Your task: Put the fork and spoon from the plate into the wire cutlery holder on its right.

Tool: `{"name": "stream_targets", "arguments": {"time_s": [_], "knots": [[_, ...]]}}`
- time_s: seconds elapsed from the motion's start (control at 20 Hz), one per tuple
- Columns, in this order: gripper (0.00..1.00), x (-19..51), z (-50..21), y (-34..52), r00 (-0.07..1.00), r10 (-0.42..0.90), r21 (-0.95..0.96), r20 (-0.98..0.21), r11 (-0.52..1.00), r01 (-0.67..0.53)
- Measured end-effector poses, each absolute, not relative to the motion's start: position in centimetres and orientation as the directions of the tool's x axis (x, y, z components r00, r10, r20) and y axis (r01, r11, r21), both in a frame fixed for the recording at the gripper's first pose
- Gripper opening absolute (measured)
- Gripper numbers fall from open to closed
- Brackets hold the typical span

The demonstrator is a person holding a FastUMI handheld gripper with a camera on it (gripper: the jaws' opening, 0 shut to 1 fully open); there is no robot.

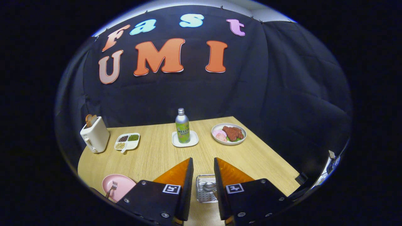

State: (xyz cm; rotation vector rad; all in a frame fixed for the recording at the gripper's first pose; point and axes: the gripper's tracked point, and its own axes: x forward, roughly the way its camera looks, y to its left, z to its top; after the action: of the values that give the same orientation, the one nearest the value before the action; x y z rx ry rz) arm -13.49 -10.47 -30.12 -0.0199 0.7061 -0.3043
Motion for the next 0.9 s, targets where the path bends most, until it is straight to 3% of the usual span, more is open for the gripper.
{"name": "stream_targets", "arguments": {"time_s": [0.35,0.55,0.9], "knots": [[0.79,-12.7,-29.3,-3.5,0.771,-0.194,-0.065,-0.606,0.979,0.195],[0.87,-12.7,-30.9,2.1,0.757,-0.112,-0.020,-0.644,0.991,0.130],[0.89,-14.4,-35.1,12.4,0.669,0.023,0.026,-0.743,1.000,-0.005]]}}
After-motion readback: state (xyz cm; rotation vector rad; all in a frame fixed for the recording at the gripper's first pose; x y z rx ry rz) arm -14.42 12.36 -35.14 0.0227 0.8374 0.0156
